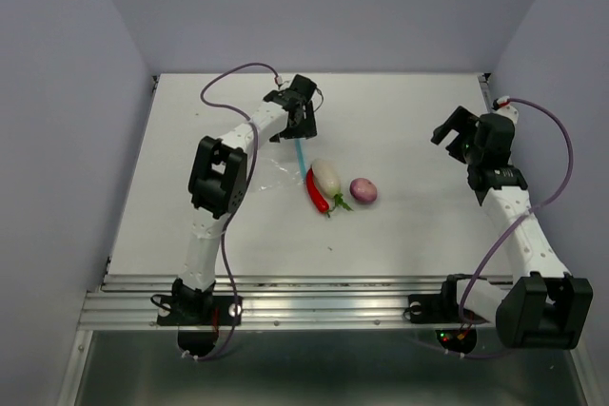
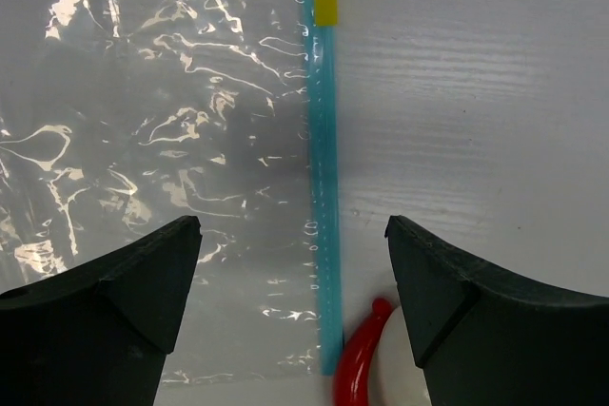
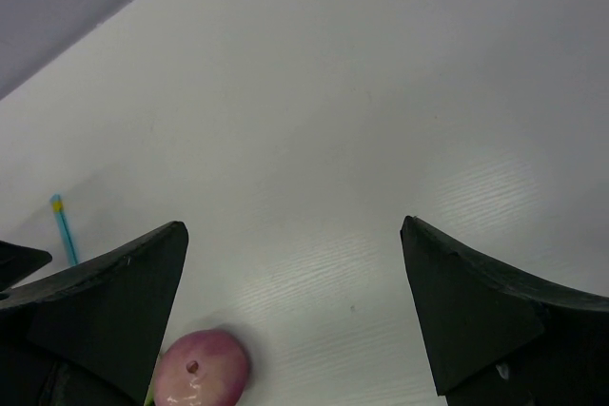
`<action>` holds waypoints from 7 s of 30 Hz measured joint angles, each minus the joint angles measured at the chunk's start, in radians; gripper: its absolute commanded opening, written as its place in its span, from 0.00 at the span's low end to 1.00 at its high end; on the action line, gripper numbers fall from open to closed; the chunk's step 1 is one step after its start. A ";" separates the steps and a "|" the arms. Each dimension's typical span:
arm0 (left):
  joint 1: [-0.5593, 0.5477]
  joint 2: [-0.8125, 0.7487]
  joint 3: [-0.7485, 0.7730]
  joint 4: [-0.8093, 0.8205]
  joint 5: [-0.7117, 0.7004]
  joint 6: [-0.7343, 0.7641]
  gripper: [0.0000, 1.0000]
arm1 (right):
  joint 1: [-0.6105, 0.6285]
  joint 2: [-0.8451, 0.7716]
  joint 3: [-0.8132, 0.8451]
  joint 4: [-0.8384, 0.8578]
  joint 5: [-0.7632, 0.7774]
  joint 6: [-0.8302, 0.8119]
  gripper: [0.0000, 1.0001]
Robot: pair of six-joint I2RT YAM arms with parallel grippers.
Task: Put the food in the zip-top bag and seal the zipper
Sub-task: Grab a zip-top bag with the left arm, then open the zip-top bag
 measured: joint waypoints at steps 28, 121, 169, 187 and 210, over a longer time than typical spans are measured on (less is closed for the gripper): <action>-0.060 0.178 0.159 -0.143 -0.095 -0.016 0.48 | 0.000 0.011 -0.002 0.000 0.031 0.000 1.00; 0.007 -0.130 -0.411 0.289 0.011 0.090 0.00 | 0.208 0.419 0.057 0.268 -0.550 0.045 1.00; 0.018 -0.645 -0.802 0.723 0.560 -0.032 0.00 | 0.544 0.597 0.320 0.303 -0.487 0.088 0.44; 0.020 -0.647 -0.817 0.754 0.577 -0.050 0.00 | 0.550 0.640 0.321 0.329 -0.532 0.122 0.28; 0.020 -0.670 -0.819 0.721 0.512 -0.037 0.00 | 0.552 0.629 0.291 0.422 -0.457 0.161 0.01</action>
